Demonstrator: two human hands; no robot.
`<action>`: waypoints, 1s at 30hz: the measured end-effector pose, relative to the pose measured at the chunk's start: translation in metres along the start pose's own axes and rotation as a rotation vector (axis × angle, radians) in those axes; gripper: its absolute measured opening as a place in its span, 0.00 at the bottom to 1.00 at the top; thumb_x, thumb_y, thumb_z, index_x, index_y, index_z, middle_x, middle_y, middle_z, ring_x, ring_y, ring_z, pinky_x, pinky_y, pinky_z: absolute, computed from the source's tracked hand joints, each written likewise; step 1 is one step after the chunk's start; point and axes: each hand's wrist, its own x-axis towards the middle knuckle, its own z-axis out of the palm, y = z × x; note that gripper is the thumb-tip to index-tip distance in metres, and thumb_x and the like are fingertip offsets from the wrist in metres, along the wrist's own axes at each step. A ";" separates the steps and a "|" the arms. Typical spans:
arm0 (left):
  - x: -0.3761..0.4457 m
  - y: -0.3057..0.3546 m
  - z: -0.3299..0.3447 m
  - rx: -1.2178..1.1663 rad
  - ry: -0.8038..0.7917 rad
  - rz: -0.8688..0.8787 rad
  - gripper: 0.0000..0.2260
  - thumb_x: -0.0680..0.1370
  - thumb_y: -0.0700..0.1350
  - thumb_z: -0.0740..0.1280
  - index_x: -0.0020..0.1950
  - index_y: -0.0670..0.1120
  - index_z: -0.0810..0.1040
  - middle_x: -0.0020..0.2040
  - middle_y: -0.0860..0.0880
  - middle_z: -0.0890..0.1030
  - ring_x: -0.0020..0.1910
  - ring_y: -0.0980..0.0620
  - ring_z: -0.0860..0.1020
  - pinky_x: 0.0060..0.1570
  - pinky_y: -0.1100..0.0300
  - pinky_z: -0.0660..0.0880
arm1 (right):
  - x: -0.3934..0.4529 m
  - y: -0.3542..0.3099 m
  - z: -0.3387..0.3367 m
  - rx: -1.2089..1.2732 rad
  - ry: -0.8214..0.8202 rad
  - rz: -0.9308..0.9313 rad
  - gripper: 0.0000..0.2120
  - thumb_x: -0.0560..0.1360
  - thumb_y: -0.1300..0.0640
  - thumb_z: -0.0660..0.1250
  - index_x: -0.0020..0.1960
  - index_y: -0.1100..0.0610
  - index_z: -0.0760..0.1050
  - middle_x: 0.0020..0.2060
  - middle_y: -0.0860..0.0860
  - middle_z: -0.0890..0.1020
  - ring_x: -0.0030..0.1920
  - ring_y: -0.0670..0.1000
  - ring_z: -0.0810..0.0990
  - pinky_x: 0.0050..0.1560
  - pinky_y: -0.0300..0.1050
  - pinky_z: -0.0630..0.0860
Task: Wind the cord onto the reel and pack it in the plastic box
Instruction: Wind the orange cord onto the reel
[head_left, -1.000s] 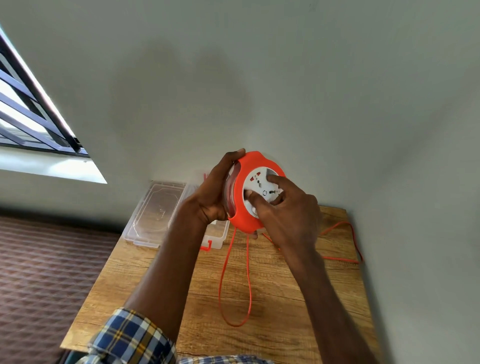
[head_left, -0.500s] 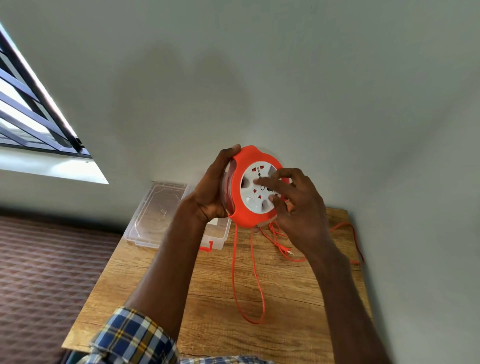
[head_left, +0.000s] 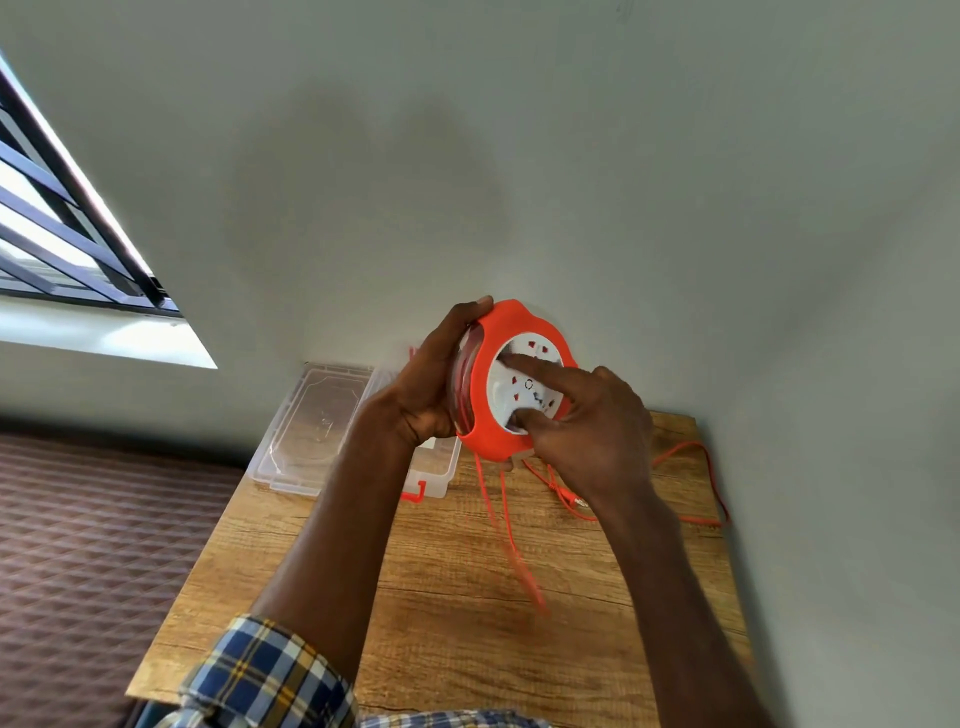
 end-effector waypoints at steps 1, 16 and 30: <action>0.000 0.000 0.002 -0.004 -0.008 0.003 0.29 0.81 0.68 0.62 0.67 0.46 0.84 0.62 0.39 0.85 0.59 0.39 0.84 0.61 0.42 0.81 | 0.000 -0.004 0.001 0.033 0.044 0.067 0.32 0.67 0.32 0.71 0.69 0.28 0.68 0.49 0.40 0.86 0.45 0.43 0.80 0.39 0.35 0.72; -0.003 0.003 -0.005 -0.070 -0.068 0.034 0.30 0.80 0.69 0.64 0.70 0.48 0.82 0.65 0.42 0.84 0.62 0.40 0.84 0.64 0.41 0.78 | 0.004 0.006 -0.009 0.064 0.024 -0.174 0.24 0.76 0.62 0.72 0.67 0.41 0.77 0.66 0.45 0.76 0.61 0.50 0.71 0.47 0.39 0.72; 0.000 0.000 -0.002 -0.023 -0.018 0.032 0.30 0.79 0.68 0.67 0.69 0.47 0.83 0.63 0.40 0.85 0.61 0.39 0.83 0.65 0.40 0.78 | 0.001 -0.009 0.001 0.067 0.018 0.090 0.32 0.69 0.30 0.69 0.71 0.31 0.68 0.50 0.41 0.84 0.48 0.43 0.80 0.39 0.39 0.78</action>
